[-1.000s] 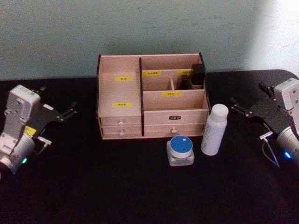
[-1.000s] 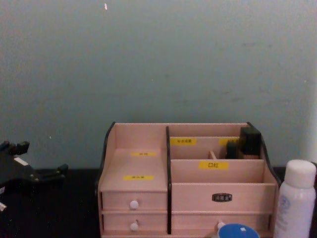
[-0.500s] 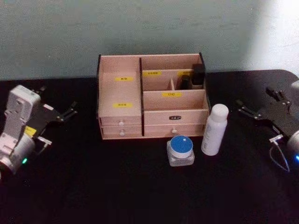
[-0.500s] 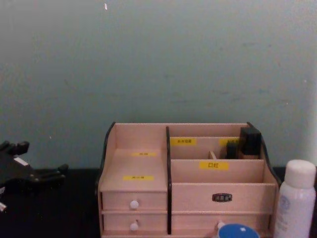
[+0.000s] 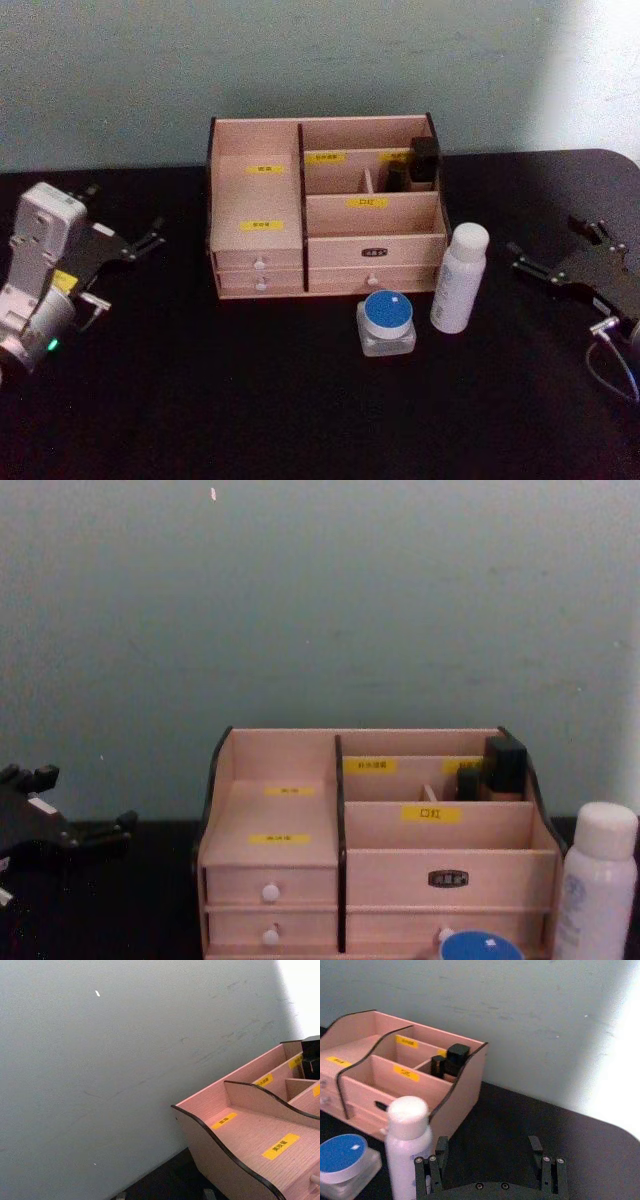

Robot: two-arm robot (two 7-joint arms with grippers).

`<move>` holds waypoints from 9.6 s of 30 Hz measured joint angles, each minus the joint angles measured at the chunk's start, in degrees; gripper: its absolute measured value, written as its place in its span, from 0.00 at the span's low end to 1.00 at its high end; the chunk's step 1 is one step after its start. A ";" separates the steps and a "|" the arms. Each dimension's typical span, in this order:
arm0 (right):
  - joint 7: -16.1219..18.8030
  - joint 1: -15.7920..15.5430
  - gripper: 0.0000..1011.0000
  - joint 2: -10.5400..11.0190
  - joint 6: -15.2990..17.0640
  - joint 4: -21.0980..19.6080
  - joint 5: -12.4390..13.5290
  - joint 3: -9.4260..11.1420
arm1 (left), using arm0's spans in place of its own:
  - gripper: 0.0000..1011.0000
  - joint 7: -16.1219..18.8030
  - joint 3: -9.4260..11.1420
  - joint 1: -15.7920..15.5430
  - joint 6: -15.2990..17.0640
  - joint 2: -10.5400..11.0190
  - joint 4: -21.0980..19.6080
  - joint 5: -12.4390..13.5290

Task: Pick up the facial cleanser and watermelon frost from the table and place them into the tiered storage box.

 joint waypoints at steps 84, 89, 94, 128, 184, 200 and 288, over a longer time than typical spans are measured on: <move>13.56 4.09 0.99 -10.05 1.81 7.46 -4.09 -0.81 | 0.99 0.00 0.00 0.00 0.00 0.00 0.00 0.00; 13.53 4.06 0.93 -10.02 1.80 7.43 -4.06 -0.82 | 0.99 0.00 0.00 0.00 0.00 0.00 0.00 0.00; 13.50 4.06 0.79 -10.02 1.78 7.41 -4.03 -0.83 | 0.99 0.00 0.00 0.00 0.00 0.00 0.00 0.00; 14.18 4.05 0.59 -9.94 1.07 7.34 -4.11 -0.62 | 0.99 0.00 0.00 0.00 0.00 0.00 0.00 0.00; 25.65 17.34 0.59 -6.99 -1.54 10.97 3.09 -8.38 | 0.99 0.00 0.00 0.00 0.00 0.00 0.00 0.00; 27.39 23.34 0.59 -9.10 -2.69 16.67 3.70 -10.98 | 0.99 0.00 0.00 0.00 0.00 0.00 0.00 0.00; 29.64 40.82 0.59 -21.85 -10.46 41.48 0.28 -13.91 | 0.99 0.00 0.00 0.00 0.00 0.00 0.00 0.00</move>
